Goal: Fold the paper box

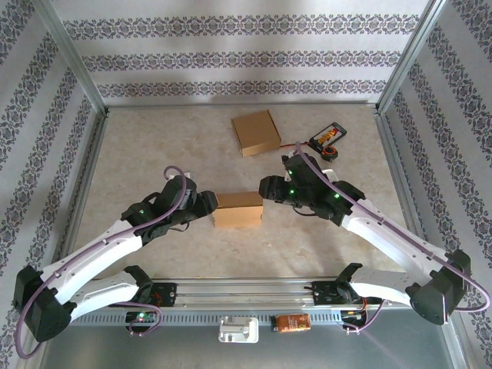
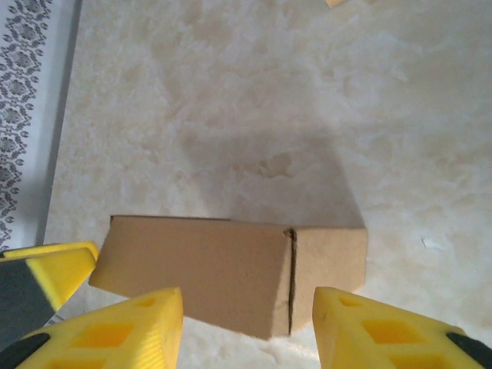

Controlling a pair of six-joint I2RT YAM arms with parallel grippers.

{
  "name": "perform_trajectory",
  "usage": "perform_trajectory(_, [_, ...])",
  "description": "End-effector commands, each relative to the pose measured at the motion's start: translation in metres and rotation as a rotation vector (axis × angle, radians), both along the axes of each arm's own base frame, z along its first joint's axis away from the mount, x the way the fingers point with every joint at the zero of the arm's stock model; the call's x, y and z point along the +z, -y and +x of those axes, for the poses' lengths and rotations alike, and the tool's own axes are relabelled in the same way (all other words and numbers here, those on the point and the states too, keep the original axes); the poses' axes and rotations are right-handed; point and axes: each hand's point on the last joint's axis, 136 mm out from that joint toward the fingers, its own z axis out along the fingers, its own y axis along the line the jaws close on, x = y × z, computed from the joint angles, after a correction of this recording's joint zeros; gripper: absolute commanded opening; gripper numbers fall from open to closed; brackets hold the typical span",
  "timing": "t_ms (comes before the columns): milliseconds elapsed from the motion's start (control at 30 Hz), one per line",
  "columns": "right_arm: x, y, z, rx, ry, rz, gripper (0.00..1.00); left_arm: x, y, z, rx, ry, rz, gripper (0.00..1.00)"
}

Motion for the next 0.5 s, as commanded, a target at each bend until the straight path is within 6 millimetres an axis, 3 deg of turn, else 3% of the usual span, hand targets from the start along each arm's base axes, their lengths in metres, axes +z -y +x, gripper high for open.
perform_trajectory(0, [-0.031, 0.001, -0.016, 0.028, -0.105, -0.031, 0.49, -0.003, 0.009, -0.002, -0.056, -0.003, 0.013, 0.48])
perform_trajectory(133, [-0.053, -0.012, -0.019, 0.056, -0.151, -0.025, 0.42, -0.015, 0.010, -0.005, -0.062, -0.024, 0.010, 0.45])
perform_trajectory(333, [-0.081, -0.005, -0.020, 0.032, -0.174, -0.065, 0.16, -0.045, 0.003, -0.018, -0.043, -0.106, 0.018, 0.27])
perform_trajectory(433, [-0.075, -0.003, -0.024, 0.039, -0.172, -0.062, 0.16, -0.042, 0.002, -0.021, -0.045, -0.101, 0.008, 0.25])
perform_trajectory(467, [-0.067, -0.003, -0.023, 0.039, -0.156, -0.057, 0.21, -0.034, 0.001, -0.019, -0.045, -0.079, 0.010, 0.25])
